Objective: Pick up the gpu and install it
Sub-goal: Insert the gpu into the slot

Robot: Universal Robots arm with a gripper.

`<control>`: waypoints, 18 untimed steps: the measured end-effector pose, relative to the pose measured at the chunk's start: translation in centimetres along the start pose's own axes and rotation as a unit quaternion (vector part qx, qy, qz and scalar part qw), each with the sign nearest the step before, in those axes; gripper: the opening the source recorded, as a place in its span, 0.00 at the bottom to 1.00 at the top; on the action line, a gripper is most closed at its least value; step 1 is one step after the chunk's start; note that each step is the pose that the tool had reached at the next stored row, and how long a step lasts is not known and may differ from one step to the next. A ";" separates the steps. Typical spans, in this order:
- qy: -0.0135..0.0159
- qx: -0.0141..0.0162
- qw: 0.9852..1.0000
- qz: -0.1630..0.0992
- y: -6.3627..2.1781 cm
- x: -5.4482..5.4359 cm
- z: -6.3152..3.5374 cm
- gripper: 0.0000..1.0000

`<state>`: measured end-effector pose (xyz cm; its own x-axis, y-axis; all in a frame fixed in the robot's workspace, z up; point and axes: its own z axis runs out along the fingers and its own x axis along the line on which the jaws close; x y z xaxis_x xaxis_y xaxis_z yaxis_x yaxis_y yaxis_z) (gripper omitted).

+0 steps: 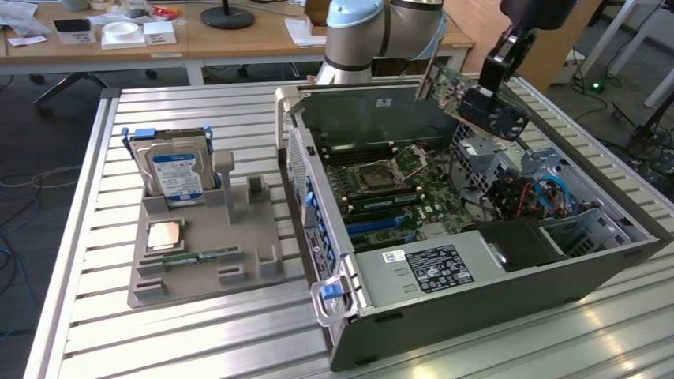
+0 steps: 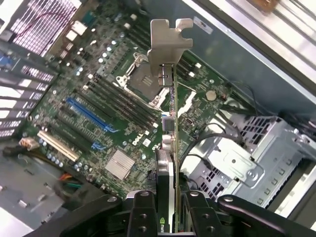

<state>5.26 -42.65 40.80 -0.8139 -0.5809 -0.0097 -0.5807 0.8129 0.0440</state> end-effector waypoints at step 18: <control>0.007 -0.002 0.987 -0.161 0.00 0.0 0.00 0.27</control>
<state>5.26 -42.65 40.80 -0.5874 -0.8092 -0.0097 -0.8087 0.5865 0.0440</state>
